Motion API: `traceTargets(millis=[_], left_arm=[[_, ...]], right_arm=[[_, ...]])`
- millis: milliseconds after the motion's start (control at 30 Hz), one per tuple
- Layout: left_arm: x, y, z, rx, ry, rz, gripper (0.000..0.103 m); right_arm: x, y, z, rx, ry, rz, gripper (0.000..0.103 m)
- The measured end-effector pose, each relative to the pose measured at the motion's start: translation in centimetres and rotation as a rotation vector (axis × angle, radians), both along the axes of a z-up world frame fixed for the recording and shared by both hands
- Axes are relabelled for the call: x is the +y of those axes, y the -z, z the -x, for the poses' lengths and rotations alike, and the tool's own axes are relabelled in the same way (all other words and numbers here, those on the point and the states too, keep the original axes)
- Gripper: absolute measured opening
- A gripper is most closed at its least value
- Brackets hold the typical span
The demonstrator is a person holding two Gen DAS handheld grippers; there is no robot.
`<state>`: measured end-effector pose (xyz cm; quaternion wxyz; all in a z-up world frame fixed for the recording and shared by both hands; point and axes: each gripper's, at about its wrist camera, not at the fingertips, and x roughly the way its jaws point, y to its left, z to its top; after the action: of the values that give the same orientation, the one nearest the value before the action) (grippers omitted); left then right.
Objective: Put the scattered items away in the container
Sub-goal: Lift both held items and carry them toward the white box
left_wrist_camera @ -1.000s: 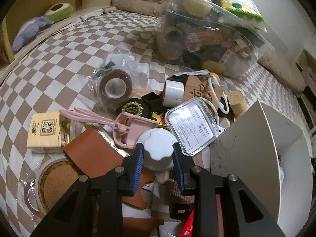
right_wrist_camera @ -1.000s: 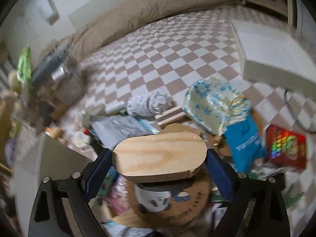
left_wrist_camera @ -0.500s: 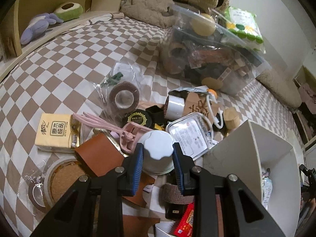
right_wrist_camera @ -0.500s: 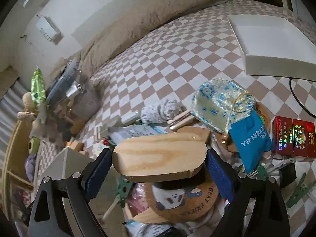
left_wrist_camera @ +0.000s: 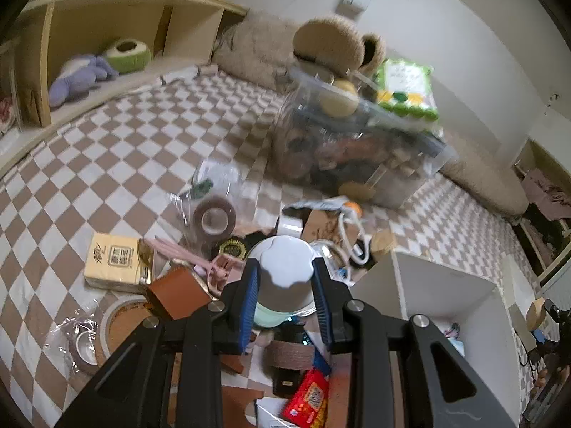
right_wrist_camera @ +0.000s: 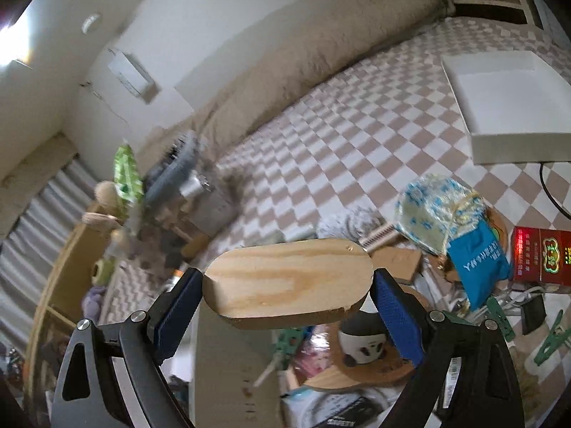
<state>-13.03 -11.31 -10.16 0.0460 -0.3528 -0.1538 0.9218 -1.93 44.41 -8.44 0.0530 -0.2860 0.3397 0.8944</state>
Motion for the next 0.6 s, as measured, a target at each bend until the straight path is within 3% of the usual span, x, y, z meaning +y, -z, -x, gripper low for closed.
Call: traceTargets(millis=[333,600], left_arm=[[1.8,-3.3,-2.9,0.114,0.069,-0.021,0.029],[4.8,-5.4,-5.3,0.166,0.206,-0.049,0.029]], right_arm=[[-2.3,-2.8,-0.9,0.11,-0.084,0.007,0.094],[-5.0,-4.0,-1.1,0.164,-0.164,0.018,0.094]])
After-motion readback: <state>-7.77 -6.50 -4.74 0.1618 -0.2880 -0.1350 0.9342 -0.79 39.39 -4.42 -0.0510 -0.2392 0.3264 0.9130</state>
